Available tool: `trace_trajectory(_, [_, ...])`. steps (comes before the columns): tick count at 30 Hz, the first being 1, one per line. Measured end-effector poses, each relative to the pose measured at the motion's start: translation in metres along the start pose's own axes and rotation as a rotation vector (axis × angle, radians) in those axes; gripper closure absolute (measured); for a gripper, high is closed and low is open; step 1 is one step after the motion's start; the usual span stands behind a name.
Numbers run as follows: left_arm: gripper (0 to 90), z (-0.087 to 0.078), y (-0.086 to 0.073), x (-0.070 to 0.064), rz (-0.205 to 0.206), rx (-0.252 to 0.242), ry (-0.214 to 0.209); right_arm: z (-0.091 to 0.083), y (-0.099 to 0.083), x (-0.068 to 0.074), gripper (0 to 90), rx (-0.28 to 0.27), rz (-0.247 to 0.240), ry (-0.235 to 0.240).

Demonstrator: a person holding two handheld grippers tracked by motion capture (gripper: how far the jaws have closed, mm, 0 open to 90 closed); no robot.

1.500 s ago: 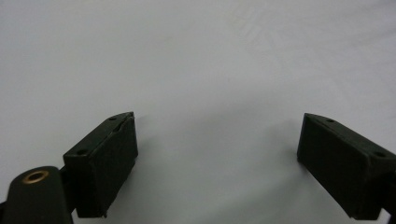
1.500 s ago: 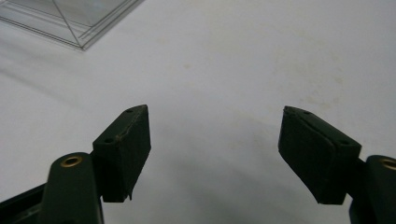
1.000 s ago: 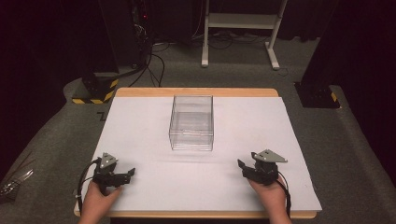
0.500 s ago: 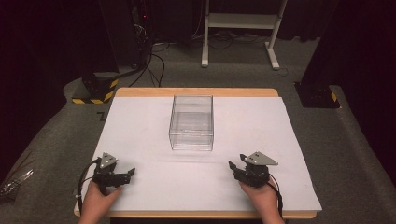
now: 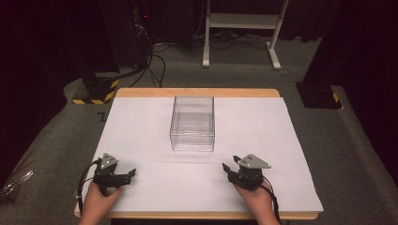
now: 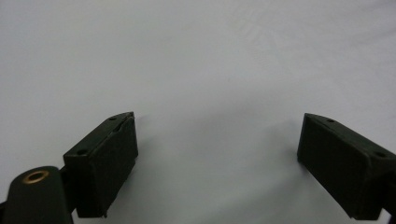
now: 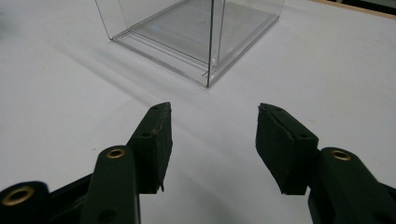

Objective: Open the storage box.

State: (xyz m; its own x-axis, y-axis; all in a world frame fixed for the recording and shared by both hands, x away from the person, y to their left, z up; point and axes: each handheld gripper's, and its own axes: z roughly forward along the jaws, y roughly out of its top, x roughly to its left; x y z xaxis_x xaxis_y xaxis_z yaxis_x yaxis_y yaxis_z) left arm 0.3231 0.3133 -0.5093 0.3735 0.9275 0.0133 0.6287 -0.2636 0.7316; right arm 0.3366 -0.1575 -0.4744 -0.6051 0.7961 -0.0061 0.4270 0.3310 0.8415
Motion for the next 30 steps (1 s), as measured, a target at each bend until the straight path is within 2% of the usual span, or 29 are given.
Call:
trace_trajectory(9, [12.4, 0.000, 0.000, 0.000, -0.002, -0.001, 0.000, 0.004, 0.003, 0.011, 51.8, -0.012, -0.033, 0.025])
trace_trajectory(15, [12.4, 0.000, 0.000, 0.000, 0.003, 0.001, 0.001, 0.011, 0.010, 0.017, 52.5, -0.007, -0.044, 0.038])
trace_trajectory(22, [12.4, 0.000, 0.000, 0.000, 0.002, 0.002, 0.000, 0.021, 0.020, 0.026, 55.1, -0.012, -0.086, 0.082])
trace_trajectory(24, [12.4, 0.000, 0.000, 0.000, 0.000, 0.002, -0.001, 0.026, 0.023, 0.029, 55.3, -0.012, -0.094, 0.080])
trace_trajectory(30, [12.4, 0.000, 0.000, 0.000, 0.001, 0.001, 0.000, 0.037, 0.035, 0.032, 54.2, -0.025, -0.070, 0.110])
